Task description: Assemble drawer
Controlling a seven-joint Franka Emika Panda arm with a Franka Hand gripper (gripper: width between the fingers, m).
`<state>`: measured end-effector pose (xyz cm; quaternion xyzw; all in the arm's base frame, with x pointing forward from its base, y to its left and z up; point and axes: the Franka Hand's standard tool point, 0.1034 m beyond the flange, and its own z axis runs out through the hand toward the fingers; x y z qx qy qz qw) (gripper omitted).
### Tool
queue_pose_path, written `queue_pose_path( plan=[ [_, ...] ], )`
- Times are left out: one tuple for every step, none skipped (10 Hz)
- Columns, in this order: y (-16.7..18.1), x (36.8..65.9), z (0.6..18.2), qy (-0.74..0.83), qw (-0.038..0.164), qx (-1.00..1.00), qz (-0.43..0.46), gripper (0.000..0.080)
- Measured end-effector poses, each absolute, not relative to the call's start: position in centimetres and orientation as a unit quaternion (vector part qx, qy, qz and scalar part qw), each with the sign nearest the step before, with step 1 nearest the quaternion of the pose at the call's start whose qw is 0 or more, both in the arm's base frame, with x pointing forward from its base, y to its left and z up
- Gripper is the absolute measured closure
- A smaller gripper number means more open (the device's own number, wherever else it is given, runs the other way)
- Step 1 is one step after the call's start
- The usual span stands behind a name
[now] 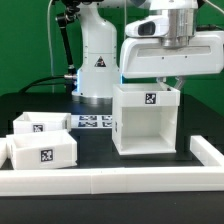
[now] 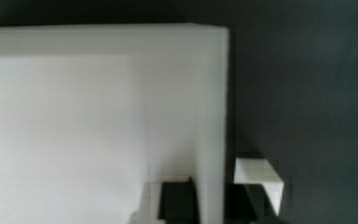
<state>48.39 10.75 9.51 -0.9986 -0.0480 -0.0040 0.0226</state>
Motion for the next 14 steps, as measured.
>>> queue_pose_path(
  plan=[
    [10.3,50.0,9.5,-0.061,0.024,-0.998,-0.012,0.0762],
    [10.0,51.3,9.5,-0.070,0.026,-0.997,-0.020,0.0762],
    [10.0,52.2,9.5,-0.081,0.027,-0.996,-0.032,0.0762],
    [10.1,52.8,9.6,-0.092,0.029,-0.994,-0.047,0.0762],
    [10.3,53.0,9.6,-0.093,0.029,-0.994,-0.053,0.0762],
    [10.3,53.0,9.6,-0.093,0.029,-0.994,-0.053,0.0762],
    [10.3,53.0,9.6,-0.093,0.029,-0.994,-0.053,0.0762],
    [10.3,53.0,9.6,-0.093,0.029,-0.994,-0.053,0.0762],
    [10.3,53.0,9.6,-0.090,0.030,-0.994,-0.053,0.0762],
    [10.5,53.2,9.6,-0.073,0.031,-0.995,-0.056,0.0762],
    [10.3,53.9,9.6,-0.048,0.032,-0.997,-0.059,0.0762],
    [10.0,54.5,9.6,-0.038,0.032,-0.997,-0.051,0.0762],
    [9.8,55.8,9.6,-0.032,0.032,-0.998,-0.049,0.0762],
    [9.6,56.9,9.7,-0.027,0.033,-0.998,-0.054,0.0762]
  ],
)
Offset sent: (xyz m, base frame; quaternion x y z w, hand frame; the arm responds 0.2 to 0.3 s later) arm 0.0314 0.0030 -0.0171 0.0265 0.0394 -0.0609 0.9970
